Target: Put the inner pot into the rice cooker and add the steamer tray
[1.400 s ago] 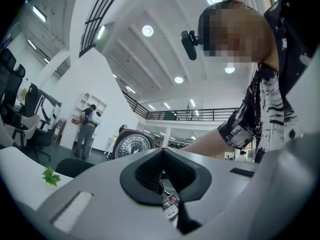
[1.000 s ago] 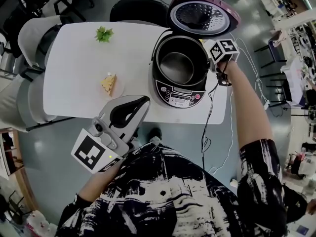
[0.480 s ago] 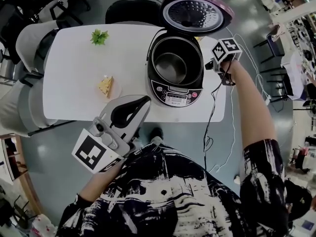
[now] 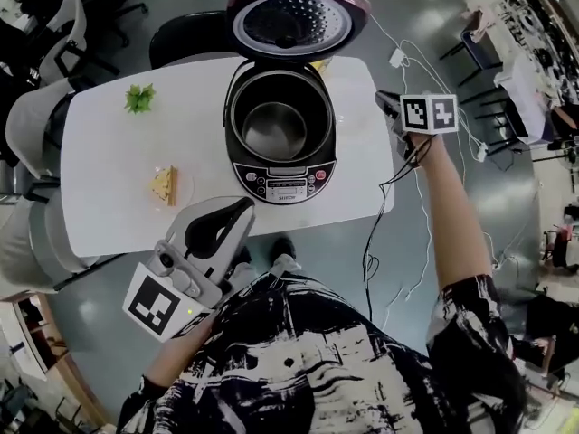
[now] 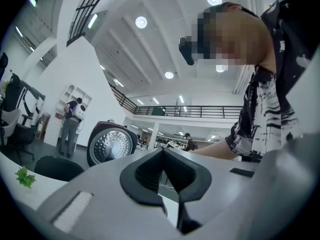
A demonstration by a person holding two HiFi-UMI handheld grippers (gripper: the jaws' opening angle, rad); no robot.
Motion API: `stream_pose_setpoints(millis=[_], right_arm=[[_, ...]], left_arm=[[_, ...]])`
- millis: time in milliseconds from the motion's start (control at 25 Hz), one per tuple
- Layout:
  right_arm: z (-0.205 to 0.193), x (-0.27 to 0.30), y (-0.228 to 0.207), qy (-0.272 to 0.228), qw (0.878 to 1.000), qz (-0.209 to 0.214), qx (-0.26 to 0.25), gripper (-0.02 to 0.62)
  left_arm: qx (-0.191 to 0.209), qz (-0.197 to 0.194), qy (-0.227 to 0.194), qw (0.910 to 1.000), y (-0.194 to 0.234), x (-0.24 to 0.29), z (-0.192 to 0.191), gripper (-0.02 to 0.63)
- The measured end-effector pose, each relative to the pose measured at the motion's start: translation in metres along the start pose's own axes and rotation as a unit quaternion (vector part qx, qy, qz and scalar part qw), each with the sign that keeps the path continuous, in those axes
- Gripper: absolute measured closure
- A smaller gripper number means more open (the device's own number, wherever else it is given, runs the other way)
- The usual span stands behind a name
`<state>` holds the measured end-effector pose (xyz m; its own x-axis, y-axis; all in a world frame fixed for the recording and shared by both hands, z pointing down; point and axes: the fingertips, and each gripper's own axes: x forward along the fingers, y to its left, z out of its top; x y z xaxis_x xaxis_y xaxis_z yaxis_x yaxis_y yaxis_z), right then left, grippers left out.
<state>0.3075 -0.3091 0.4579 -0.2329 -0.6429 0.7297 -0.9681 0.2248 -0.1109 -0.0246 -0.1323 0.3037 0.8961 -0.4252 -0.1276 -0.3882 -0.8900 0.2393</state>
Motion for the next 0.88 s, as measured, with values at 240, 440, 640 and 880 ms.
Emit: stream_pose_setpoints(millis=[240, 440, 640, 880], right_arm=[[-0.079, 0.012, -0.091, -0.004, 0.995, -0.067, 0.069, 0.503], [-0.132, 0.065, -0.135, 0.03, 0.985, -0.081, 0.152, 0.435], [-0.159, 0.117, -0.166, 0.076, 0.97, -0.083, 0.214, 0.43], [-0.181, 0.161, -0.181, 0.13, 0.958, -0.096, 0.235, 0.436]], left_arm=[[0.006, -0.024, 0.023, 0.9994, -0.016, 0.036, -0.012, 0.601], [0.011, -0.021, 0.058, 0.9981, -0.022, 0.059, -0.026, 0.601], [0.014, -0.003, 0.074, 0.9972, -0.023, 0.074, -0.036, 0.601], [0.024, 0.028, 0.085, 0.9957, -0.015, 0.078, -0.04, 0.601]])
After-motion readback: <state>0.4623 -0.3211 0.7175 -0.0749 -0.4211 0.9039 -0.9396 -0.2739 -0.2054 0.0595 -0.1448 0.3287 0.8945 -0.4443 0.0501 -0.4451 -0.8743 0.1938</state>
